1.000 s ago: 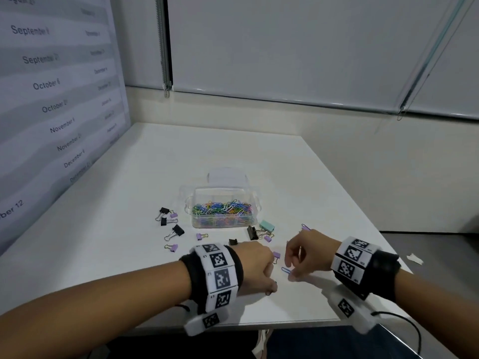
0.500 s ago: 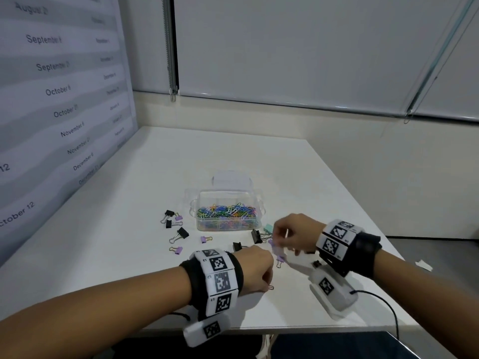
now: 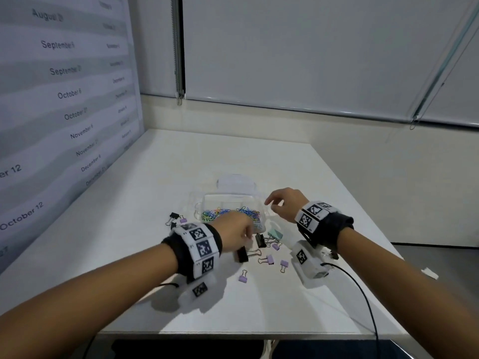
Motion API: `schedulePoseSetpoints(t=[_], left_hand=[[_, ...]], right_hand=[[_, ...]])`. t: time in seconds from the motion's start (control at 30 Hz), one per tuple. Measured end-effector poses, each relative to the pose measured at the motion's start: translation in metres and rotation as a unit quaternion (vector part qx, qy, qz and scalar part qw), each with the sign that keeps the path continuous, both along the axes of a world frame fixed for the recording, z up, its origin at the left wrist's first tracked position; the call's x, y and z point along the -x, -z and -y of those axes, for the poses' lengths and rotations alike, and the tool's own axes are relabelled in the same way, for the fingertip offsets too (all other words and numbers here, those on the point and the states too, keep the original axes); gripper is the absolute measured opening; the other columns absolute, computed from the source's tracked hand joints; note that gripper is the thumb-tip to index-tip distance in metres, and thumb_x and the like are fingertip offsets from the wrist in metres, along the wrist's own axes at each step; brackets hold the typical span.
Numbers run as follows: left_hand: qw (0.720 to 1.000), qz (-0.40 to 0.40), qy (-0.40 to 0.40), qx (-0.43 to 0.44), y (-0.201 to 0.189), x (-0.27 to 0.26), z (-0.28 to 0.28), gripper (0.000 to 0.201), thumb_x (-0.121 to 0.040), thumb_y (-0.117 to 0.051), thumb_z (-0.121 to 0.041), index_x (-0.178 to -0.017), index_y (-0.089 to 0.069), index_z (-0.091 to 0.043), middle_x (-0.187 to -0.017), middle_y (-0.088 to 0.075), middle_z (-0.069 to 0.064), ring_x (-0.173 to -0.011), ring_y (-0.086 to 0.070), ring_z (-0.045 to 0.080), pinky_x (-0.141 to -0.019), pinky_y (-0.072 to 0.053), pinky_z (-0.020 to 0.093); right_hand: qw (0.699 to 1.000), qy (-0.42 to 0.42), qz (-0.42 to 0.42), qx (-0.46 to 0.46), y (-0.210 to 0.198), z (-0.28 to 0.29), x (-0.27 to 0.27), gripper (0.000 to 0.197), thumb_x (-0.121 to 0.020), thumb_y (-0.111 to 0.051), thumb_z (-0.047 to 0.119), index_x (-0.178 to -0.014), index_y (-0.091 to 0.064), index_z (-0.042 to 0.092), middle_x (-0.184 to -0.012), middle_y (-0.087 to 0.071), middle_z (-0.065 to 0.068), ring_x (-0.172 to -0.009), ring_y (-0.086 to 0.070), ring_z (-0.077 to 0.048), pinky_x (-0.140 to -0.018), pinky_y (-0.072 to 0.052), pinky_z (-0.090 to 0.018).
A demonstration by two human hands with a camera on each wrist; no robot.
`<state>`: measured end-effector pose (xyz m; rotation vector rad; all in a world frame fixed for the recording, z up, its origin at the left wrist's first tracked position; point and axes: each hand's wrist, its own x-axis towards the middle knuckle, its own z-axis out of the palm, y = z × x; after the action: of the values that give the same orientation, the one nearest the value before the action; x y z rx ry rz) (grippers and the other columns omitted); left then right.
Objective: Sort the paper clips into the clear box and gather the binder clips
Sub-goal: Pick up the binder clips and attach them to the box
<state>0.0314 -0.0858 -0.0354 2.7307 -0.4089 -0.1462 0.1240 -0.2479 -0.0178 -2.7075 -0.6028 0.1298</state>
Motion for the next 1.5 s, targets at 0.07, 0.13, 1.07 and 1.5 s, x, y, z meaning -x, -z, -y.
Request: schedulePoseSetpoints(t=[0.07,0.13,1.07,1.5], left_hand=[[0.999,0.019,-0.036,0.010,-0.004,-0.010,-0.011,0.017,-0.086,-0.057,-0.015,-0.101,-0.065,-0.011,-0.107,-0.065,0.007,-0.100,-0.060,0.024,-0.083,-0.047,0.031],[0.998,0.035,-0.060,0.004,-0.006,-0.018,-0.020,0.018,-0.088,-0.054,-0.011,-0.104,-0.063,-0.011,-0.108,-0.064,0.009,-0.100,-0.059,0.025,-0.083,-0.045,0.031],[0.968,-0.063,-0.241,0.024,0.005,-0.029,-0.073,0.039,-0.099,-0.034,-0.020,-0.135,-0.030,-0.005,-0.106,-0.059,0.022,-0.076,-0.051,0.028,-0.063,-0.041,0.030],[0.971,-0.066,-0.216,-0.079,0.002,-0.031,-0.122,0.043,-0.094,-0.050,-0.034,-0.134,-0.045,-0.017,-0.135,-0.051,0.010,-0.121,-0.051,0.027,-0.101,-0.039,0.031]], right_hand=[[0.998,0.043,-0.006,0.045,0.003,0.025,-0.003,0.021,-0.085,-0.055,0.015,-0.102,-0.068,0.019,-0.108,-0.068,-0.005,-0.092,-0.062,-0.020,-0.078,-0.046,-0.023],[0.991,0.087,-0.035,0.094,0.006,0.052,-0.005,0.021,-0.084,-0.059,0.024,-0.104,-0.066,0.020,-0.113,-0.066,-0.004,-0.101,-0.061,-0.020,-0.084,-0.045,-0.026],[0.981,-0.105,-0.139,0.086,0.022,0.003,0.053,0.034,-0.087,-0.060,0.034,-0.119,-0.057,0.025,-0.105,-0.054,-0.001,-0.090,-0.054,-0.018,-0.079,-0.044,-0.026],[0.975,-0.047,-0.164,0.142,0.011,0.070,0.036,0.041,-0.073,-0.075,0.038,-0.109,-0.054,0.043,-0.104,-0.055,0.010,-0.063,-0.058,-0.005,-0.067,-0.048,-0.019]])
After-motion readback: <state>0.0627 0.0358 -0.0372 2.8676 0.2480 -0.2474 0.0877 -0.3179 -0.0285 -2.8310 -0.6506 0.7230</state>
